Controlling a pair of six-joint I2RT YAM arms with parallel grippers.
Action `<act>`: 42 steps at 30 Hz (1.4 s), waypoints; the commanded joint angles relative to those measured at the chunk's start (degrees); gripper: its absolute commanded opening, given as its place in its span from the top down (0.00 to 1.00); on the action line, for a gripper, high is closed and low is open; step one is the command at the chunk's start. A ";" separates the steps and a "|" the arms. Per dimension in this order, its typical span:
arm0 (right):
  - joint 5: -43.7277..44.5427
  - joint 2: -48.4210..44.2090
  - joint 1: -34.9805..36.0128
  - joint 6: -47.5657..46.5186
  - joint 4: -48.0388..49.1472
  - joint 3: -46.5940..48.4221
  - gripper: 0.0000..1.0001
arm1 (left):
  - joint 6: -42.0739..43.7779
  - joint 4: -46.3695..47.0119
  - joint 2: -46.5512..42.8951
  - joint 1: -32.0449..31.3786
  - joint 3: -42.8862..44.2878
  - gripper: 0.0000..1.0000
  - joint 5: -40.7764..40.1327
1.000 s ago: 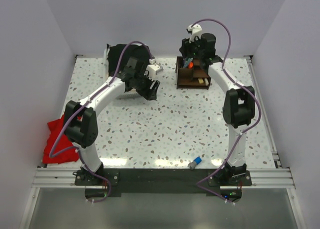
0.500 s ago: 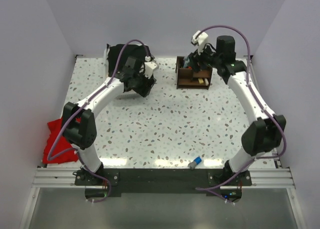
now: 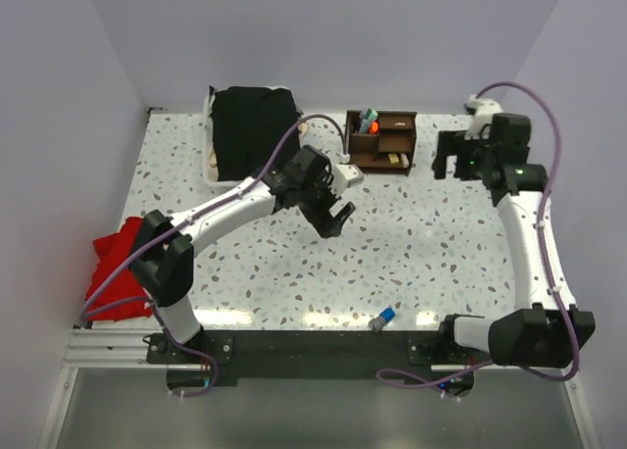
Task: Sort the stationery into containers
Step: Place the pen in the storage box, then move the stationery to the corner of the board.
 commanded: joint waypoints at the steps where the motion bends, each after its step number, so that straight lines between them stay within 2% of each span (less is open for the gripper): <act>1: 12.93 -1.50 -11.81 15.56 0.60 8.10 0.04 | -10.42 1.98 1.71 -5.64 -0.42 0.00 -26.46; 4: 9.77 -1.05 -16.56 17.50 -5.81 10.41 0.04 | -11.66 1.98 4.88 -9.26 -0.50 0.00 -46.56; 6: 4.51 -2.19 -17.89 17.15 -7.75 9.45 0.04 | -10.27 0.76 6.11 -9.35 1.16 0.00 -46.63; 9: 2.73 -4.74 -19.04 16.01 -6.89 5.06 0.03 | -10.07 -3.62 5.42 -9.87 5.72 0.00 -36.83; 10: 2.21 -5.18 -19.65 15.74 -6.71 4.09 0.03 | -10.86 -4.51 5.07 -9.96 7.74 0.00 -28.44; 11: 1.94 -5.45 -20.01 15.31 -6.88 4.17 0.03 | -11.91 -5.39 4.98 -10.31 8.54 0.00 -24.52; 13: 0.19 -6.32 -21.49 15.04 -8.55 5.22 0.02 | -13.51 -6.89 4.63 -11.45 9.77 0.00 -19.50; 16: -0.70 -7.47 -23.86 14.42 -12.23 7.50 0.02 | -13.77 -8.56 5.33 -15.14 11.44 0.00 -19.39; 22: -6.05 -6.25 -27.56 14.51 -22.43 9.70 0.02 | -17.20 -7.86 7.35 -19.97 11.19 0.00 -13.59; 24: -7.28 -4.66 -28.36 15.39 -23.84 10.06 0.02 | -17.20 -7.25 7.17 -22.52 10.92 0.04 -14.03; 28: -11.42 -3.52 -29.50 16.27 -21.57 12.60 0.02 | -18.95 -6.02 7.79 -24.37 8.47 0.13 -10.52; 29: -11.77 -3.52 -29.50 16.79 -20.69 13.04 0.02 | -19.22 -5.41 8.40 -25.07 8.63 0.18 -10.08; 33: -11.34 -3.60 -29.50 18.73 -18.14 14.45 0.02 | -20.45 -5.49 10.33 -26.92 9.34 0.29 -7.35; 42: -11.51 -5.54 -29.50 20.75 -15.06 11.12 0.01 | -22.29 -5.05 13.50 -30.88 8.90 0.31 -5.68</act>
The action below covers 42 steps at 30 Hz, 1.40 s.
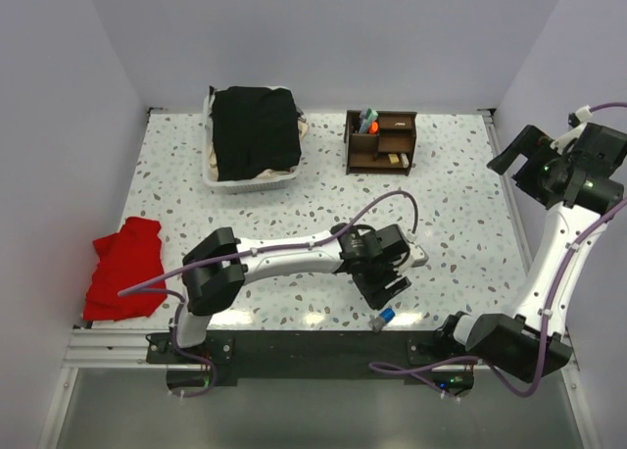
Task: Sort the stationery into containers
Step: Move the stationery to the corner of the board.
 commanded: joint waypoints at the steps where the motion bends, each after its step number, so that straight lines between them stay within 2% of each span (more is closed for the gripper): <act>1: -1.50 -2.70 -0.19 1.91 2.89 -1.06 0.01 | -1.95 1.79 0.82 -1.53 0.11 0.31 2.15; 13: 0.08 -5.77 -0.28 2.79 3.77 -1.94 0.01 | -2.48 3.82 6.54 -2.32 4.33 0.39 3.64; 34: 0.17 -5.07 -0.37 2.79 4.03 -2.20 0.01 | -2.74 4.61 12.95 -3.37 8.20 0.61 5.66; 37: 0.35 -5.07 -0.37 2.61 4.03 -2.20 0.01 | -2.56 4.34 13.48 -3.46 8.46 0.76 5.84; 38: 0.43 -5.16 -0.37 2.44 4.03 -2.20 0.01 | -2.39 4.17 13.66 -3.37 8.64 0.88 5.75; 40: 0.26 -4.98 -0.37 2.18 3.94 -2.38 0.01 | -1.42 3.99 13.57 -3.37 9.25 1.00 5.23; 42: -0.53 -4.90 -0.37 1.74 4.29 -2.38 0.01 | -0.29 3.20 12.96 -3.02 9.78 1.00 4.52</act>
